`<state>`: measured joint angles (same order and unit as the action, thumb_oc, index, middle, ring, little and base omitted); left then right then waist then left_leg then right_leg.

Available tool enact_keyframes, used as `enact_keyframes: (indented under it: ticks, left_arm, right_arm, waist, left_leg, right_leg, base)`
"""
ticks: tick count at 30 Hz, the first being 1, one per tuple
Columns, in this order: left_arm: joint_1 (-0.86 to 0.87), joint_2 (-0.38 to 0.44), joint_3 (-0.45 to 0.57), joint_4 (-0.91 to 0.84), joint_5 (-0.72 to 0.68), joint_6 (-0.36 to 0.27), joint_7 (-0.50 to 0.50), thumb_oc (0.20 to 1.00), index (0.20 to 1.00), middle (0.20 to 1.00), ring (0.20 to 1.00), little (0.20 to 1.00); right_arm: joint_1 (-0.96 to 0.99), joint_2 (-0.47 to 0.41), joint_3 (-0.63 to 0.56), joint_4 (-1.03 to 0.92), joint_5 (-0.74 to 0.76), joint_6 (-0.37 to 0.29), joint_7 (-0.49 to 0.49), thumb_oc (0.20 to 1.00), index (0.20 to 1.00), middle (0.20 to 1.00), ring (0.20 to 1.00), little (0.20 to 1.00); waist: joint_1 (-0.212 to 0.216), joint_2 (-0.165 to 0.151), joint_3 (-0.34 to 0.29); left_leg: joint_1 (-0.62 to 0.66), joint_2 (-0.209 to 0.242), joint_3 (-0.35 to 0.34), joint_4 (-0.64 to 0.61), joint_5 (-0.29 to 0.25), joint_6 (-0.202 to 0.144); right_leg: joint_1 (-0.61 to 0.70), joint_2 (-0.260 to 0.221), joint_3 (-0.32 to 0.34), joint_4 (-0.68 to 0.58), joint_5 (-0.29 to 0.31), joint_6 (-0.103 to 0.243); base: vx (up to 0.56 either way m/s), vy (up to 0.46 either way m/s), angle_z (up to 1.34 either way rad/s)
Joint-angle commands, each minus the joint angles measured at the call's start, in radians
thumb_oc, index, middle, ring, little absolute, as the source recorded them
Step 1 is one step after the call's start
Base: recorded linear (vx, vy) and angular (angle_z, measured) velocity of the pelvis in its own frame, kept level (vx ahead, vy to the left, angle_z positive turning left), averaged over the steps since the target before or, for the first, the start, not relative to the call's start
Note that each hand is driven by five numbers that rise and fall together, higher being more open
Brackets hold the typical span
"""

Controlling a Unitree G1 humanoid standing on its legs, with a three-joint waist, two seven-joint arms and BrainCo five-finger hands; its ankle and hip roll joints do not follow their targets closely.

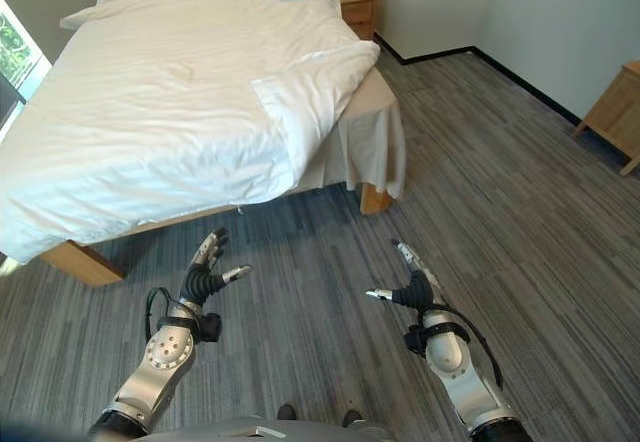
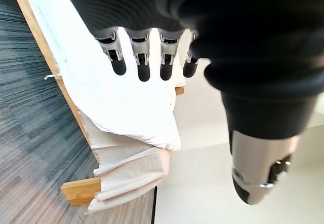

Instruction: Making the bed.

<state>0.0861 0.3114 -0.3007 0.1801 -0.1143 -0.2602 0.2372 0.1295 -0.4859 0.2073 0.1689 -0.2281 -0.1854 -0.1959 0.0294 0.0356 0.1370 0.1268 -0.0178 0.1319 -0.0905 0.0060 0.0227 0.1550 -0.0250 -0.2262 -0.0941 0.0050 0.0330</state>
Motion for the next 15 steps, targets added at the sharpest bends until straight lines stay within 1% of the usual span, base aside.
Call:
enact_keyframes:
  ticks: [1,6,8,11,12,14,15]
  left_arm:
    - [-0.022,0.039,-0.013,-0.025,-0.029,-0.052,-0.013,1.000,1.000,1.000,1.000,1.000]
    - [-0.029,0.042,-0.026,-0.026,-0.039,-0.040,-0.030,1.000,1.000,1.000,1.000,1.000]
    - [-0.041,0.038,-0.027,-0.011,-0.043,-0.033,-0.029,1.000,1.000,1.000,1.000,1.000]
    - [-0.049,0.034,-0.028,-0.002,-0.047,-0.035,-0.028,1.000,1.000,1.000,1.000,1.000]
    - [-0.058,0.030,-0.027,0.004,-0.047,-0.042,-0.018,1.000,1.000,1.000,1.000,1.000]
    - [-0.062,0.027,-0.027,0.008,-0.052,-0.045,-0.015,1.000,1.000,1.000,1.000,1.000]
    - [-0.074,0.018,-0.031,0.025,-0.066,-0.051,-0.013,1.000,1.000,1.000,1.000,1.000]
  right_arm:
    - [-0.033,-0.028,0.023,-0.066,0.027,-0.050,0.001,1.000,1.000,1.000,1.000,1.000]
    - [-0.025,-0.031,0.013,-0.065,0.023,-0.039,-0.001,1.000,1.000,1.000,1.000,1.000]
    - [-0.020,-0.029,0.009,-0.062,0.024,-0.035,-0.006,1.000,1.000,1.000,1.000,1.000]
    - [-0.022,-0.030,0.009,-0.061,0.025,-0.035,-0.008,1.000,1.000,1.000,1.000,1.000]
    - [-0.024,-0.029,0.007,-0.057,0.029,-0.036,-0.012,1.000,1.000,1.000,1.000,1.000]
    - [-0.028,-0.030,0.008,-0.053,0.027,-0.037,-0.013,1.000,1.000,1.000,1.000,1.000]
    - [-0.043,-0.036,0.013,-0.046,0.027,-0.041,-0.019,1.000,1.000,1.000,1.000,1.000]
  waist:
    - [0.016,-0.060,-0.033]
    - [0.009,-0.058,-0.029]
    - [0.005,-0.056,-0.021]
    - [0.003,-0.055,-0.017]
    - [0.000,-0.051,-0.009]
    - [0.002,-0.049,-0.002]
    - [0.004,-0.055,0.022]
  left_leg:
    - [-0.011,0.061,-0.047,0.003,-0.048,-0.089]
    - [-0.013,0.063,-0.057,0.003,-0.045,-0.091]
    - [-0.021,0.071,-0.065,0.003,-0.035,-0.098]
    - [-0.022,0.074,-0.066,0.003,-0.033,-0.102]
    - [-0.019,0.085,-0.068,0.007,-0.029,-0.108]
    - [-0.018,0.090,-0.067,0.020,-0.027,-0.110]
    - [-0.057,0.100,-0.066,0.143,-0.040,-0.122]
  right_leg:
    - [-0.006,-0.128,0.001,0.030,-0.033,0.129]
    - [-0.007,-0.119,0.007,0.037,-0.044,0.122]
    - [-0.009,-0.106,0.007,0.035,-0.055,0.112]
    - [-0.011,-0.102,0.008,0.036,-0.058,0.109]
    - [-0.013,-0.092,0.015,0.037,-0.066,0.101]
    - [-0.012,-0.087,0.022,0.038,-0.069,0.097]
    - [-0.005,-0.081,0.038,0.035,-0.076,0.080]
  base:
    - [0.00,0.000,0.00]
    - [0.00,-0.006,0.00]
    - [-0.04,-0.101,0.02]
    - [-0.02,-0.078,0.03]
    - [-0.05,-0.146,0.02]
    - [-0.05,-0.129,-0.03]
    - [-0.05,-0.206,-0.05]
